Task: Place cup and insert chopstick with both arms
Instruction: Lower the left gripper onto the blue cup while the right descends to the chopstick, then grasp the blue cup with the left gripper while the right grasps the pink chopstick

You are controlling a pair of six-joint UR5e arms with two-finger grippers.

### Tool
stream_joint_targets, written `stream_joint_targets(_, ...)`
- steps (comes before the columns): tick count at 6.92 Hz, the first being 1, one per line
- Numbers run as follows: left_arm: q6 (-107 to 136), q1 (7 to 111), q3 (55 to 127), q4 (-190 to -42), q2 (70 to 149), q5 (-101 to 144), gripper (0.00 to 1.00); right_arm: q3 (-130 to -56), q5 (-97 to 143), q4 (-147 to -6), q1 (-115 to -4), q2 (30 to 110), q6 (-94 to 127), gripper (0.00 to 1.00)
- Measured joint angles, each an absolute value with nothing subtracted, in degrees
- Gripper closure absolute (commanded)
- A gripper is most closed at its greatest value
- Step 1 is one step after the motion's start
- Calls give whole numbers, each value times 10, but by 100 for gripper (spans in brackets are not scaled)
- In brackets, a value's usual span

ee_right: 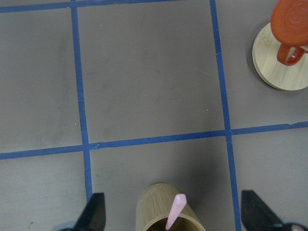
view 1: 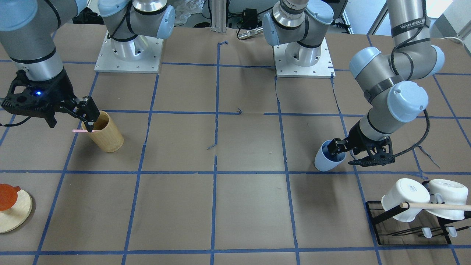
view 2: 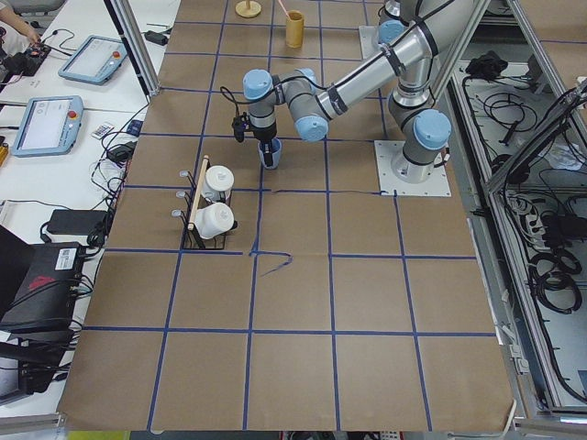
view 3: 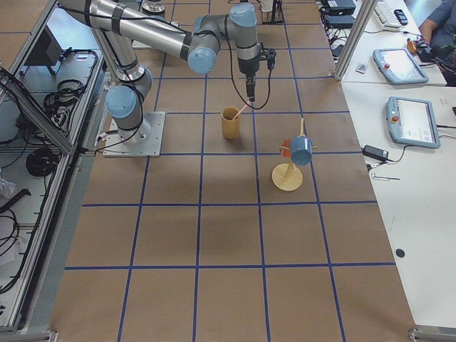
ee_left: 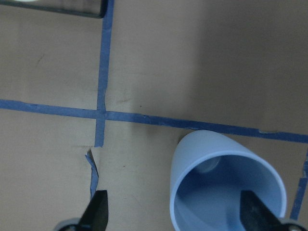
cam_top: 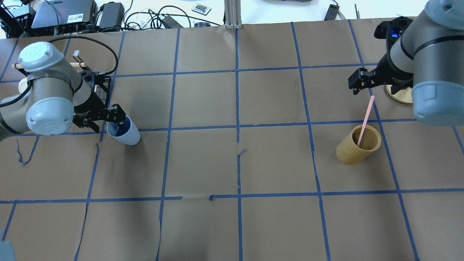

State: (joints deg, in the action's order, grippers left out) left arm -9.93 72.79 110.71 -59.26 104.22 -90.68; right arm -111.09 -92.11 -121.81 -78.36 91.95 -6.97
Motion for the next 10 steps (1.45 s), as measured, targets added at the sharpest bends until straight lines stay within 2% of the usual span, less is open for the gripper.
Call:
stream_joint_targets(2, -98, 729, 1104, -590, 1055, -903, 100, -1154, -921, -1277, -783, 919, -70, 41)
stream_joint_targets(3, -96, 731, 1097, -592, 1055, -902, 100, -1164, -922, -1287, -783, 919, -70, 62)
stream_joint_targets(6, -58, 788, 1031, -654, 1041, -883, 100, -1170, -954, -1271, -782, 919, -68, 76)
stream_joint_targets(7, -6, 827, 998, -672, 1048, -872, 100, -1171, -959, -1269, -781, 920, -67, 83)
stream_joint_targets(8, 53, 863, 974, -667, 1060, -859, 100, -1171, -960, -1267, -781, 921, -65, 86)
stream_joint_targets(9, 121, 897, 955, -638, 1076, -852, 100, -1171, -960, -1267, -782, 922, -65, 97)
stream_joint_targets(10, 180, 931, 940, -609, 1095, -851, 100, -1171, -958, -1267, -783, 923, -64, 99)
